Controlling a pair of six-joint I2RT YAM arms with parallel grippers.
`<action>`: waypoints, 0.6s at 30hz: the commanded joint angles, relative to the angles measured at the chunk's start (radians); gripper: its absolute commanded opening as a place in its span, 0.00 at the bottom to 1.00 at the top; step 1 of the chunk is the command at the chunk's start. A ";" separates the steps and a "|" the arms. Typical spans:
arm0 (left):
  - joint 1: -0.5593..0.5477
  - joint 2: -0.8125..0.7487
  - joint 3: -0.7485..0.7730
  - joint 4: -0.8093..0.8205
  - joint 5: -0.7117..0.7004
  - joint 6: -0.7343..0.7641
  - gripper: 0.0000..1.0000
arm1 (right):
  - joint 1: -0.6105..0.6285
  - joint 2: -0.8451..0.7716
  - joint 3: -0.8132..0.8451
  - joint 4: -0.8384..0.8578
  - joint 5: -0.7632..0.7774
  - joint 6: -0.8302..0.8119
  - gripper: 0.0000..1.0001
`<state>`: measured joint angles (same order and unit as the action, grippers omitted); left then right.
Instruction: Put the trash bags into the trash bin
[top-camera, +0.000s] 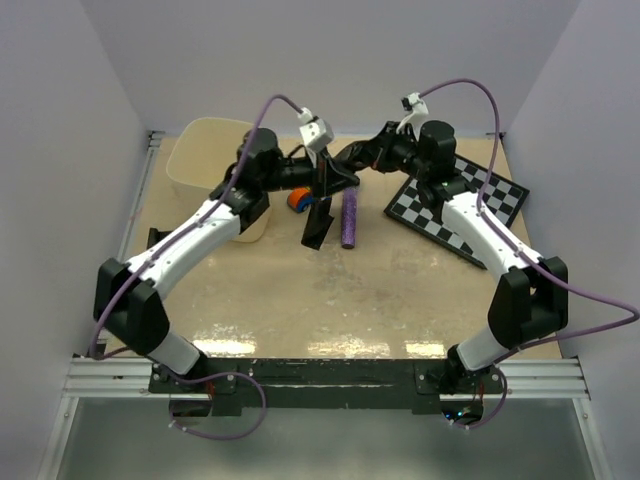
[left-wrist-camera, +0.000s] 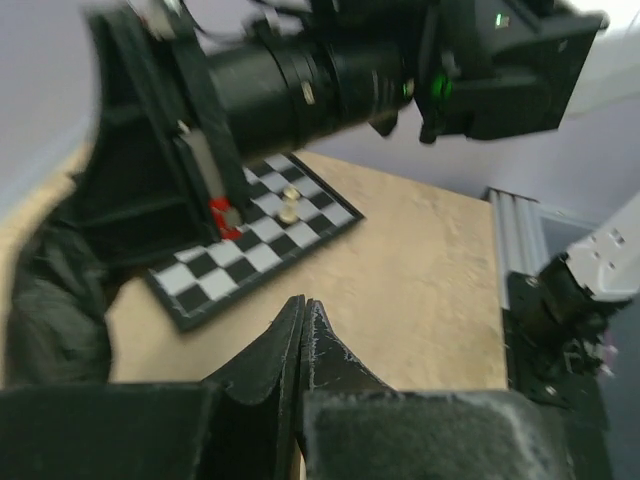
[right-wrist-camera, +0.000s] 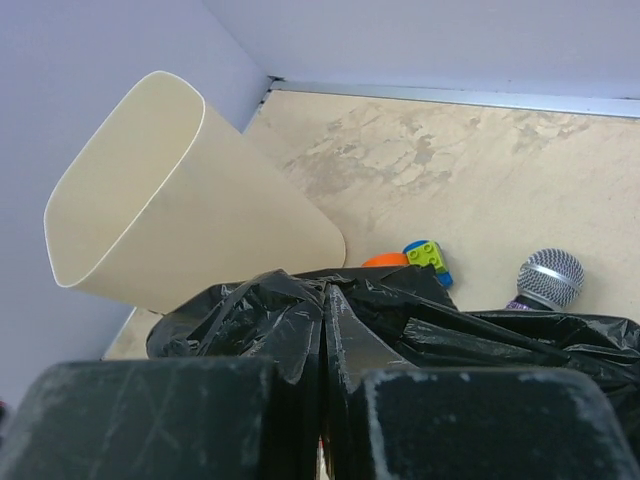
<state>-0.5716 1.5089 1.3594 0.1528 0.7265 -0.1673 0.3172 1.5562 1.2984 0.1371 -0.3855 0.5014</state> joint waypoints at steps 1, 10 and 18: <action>-0.042 0.105 0.024 0.111 0.220 -0.106 0.00 | -0.015 -0.045 0.018 0.035 -0.003 0.066 0.00; -0.036 0.247 0.178 0.040 -0.381 -0.213 0.55 | -0.018 -0.097 -0.031 0.047 0.022 0.089 0.00; -0.027 0.313 0.270 0.013 -0.443 -0.314 0.59 | -0.035 -0.130 -0.053 0.041 0.034 0.074 0.00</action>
<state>-0.5961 1.7908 1.5551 0.1474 0.3592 -0.4042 0.2924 1.4677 1.2598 0.1562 -0.3725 0.5690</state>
